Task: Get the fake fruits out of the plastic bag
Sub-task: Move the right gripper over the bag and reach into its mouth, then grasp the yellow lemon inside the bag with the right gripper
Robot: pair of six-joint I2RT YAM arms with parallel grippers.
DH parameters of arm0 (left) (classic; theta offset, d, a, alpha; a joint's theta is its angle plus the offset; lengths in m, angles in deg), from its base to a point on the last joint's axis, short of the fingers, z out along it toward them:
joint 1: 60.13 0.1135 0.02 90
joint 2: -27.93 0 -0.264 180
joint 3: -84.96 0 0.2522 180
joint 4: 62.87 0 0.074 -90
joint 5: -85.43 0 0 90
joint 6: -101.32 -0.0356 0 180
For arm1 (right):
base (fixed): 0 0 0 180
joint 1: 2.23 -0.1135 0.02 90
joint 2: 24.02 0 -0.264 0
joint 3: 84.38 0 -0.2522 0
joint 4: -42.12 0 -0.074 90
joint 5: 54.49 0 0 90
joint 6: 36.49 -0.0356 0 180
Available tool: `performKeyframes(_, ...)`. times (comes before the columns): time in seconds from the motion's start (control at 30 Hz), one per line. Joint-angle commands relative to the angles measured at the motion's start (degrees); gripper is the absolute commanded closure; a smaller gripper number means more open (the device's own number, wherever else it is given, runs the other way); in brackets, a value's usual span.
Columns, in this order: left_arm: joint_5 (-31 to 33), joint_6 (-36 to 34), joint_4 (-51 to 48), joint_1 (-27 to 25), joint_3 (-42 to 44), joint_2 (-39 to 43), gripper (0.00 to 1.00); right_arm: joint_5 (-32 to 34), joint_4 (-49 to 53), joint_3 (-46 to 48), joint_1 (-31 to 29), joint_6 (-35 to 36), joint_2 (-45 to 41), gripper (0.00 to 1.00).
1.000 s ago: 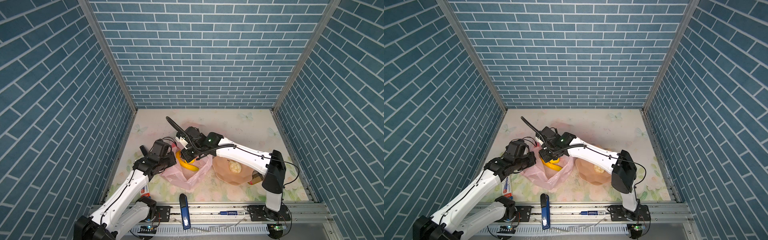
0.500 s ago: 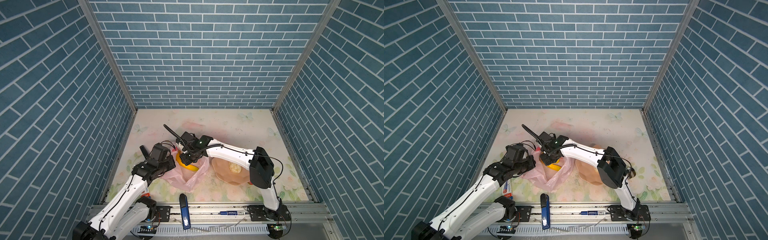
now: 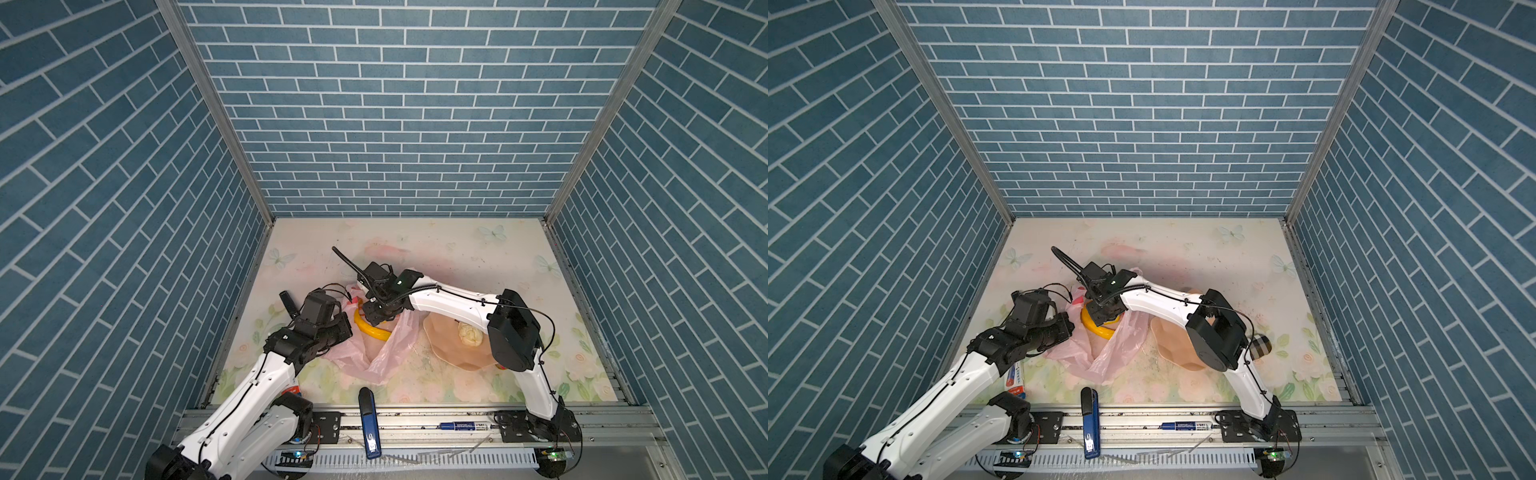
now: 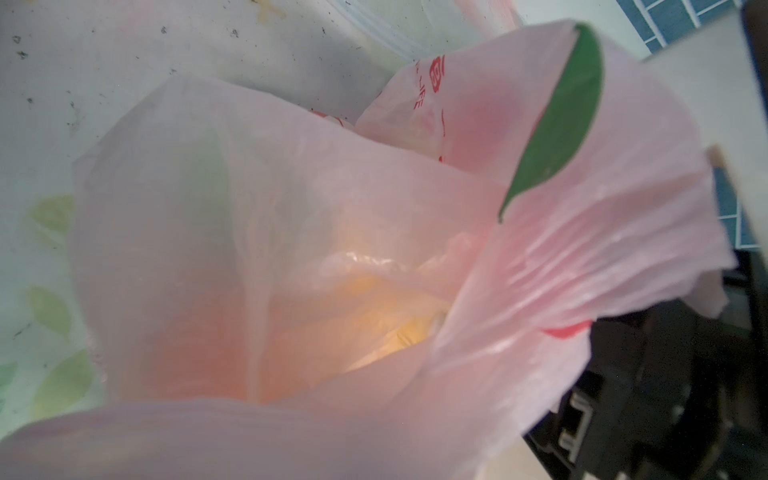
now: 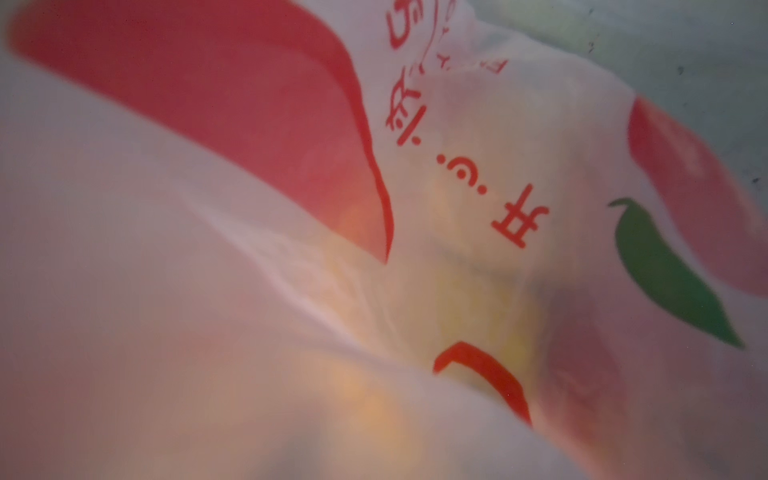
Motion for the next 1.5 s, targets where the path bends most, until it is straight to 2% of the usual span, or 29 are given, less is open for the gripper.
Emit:
performKeyframes(0.0,-0.46,0.02,0.88,-0.13,0.92,0.35,0.99,3.35,0.16,-0.77,0.32,-0.99,0.26,0.44)
performKeyframes(0.27,-0.85,-0.23,1.83,-0.14,0.93,-0.62,0.99,5.32,0.88,-0.89,0.67,-0.99,0.85,0.35)
performKeyframes(0.6,-1.26,-0.24,2.73,-0.15,0.77,-1.55,0.99,8.22,2.00,-1.10,1.32,-1.34,1.91,0.32)
performKeyframes(1.07,-0.99,0.13,2.62,-0.17,1.69,-1.09,0.99,3.62,-0.24,-2.03,1.55,-1.82,3.36,0.31)
performKeyframes(1.47,-1.09,0.30,2.73,-0.18,2.19,-0.92,0.99,1.46,-2.19,-3.32,1.58,-2.92,8.01,0.33)
